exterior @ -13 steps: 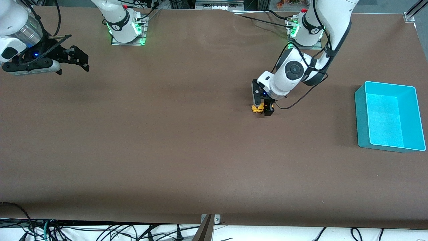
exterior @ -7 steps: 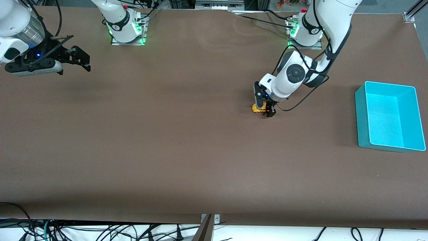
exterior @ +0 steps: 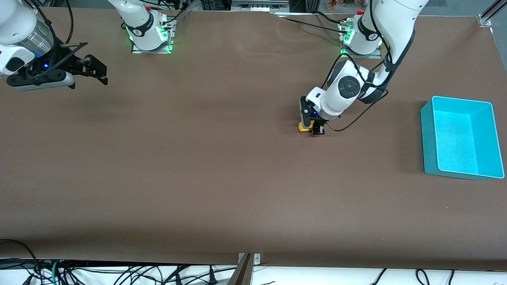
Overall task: Wind and store yellow beetle car
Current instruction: 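Close the left gripper on the yellow car, then carry the car with the left gripper and lower it into the teal bin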
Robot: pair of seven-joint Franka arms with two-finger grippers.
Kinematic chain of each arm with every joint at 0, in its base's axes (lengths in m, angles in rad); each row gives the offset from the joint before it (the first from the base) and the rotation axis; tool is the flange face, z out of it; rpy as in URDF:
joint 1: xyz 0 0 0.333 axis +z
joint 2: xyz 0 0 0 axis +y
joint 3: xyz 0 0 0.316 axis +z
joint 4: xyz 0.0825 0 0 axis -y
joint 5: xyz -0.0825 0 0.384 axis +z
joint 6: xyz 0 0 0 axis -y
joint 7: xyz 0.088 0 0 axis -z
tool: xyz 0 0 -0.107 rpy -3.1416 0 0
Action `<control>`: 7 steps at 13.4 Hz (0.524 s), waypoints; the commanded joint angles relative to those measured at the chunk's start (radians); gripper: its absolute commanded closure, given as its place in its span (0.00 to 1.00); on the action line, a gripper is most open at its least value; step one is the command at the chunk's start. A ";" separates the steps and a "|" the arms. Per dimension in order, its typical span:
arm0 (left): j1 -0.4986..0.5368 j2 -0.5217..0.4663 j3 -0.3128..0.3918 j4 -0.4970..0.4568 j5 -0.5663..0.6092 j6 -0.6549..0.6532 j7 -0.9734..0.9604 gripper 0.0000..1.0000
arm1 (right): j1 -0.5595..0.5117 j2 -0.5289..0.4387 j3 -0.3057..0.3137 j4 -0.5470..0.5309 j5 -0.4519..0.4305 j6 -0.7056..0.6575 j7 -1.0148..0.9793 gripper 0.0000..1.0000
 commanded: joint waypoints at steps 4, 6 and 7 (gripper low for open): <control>0.016 -0.068 0.011 0.015 0.022 -0.067 0.020 0.97 | -0.002 0.009 0.005 0.024 0.016 -0.013 0.014 0.00; 0.045 -0.119 0.011 0.038 0.022 -0.166 0.052 0.97 | -0.002 0.009 0.006 0.021 0.016 -0.015 0.014 0.00; 0.076 -0.139 0.010 0.059 0.021 -0.222 0.093 0.97 | -0.002 0.009 0.006 0.021 0.014 -0.016 0.014 0.00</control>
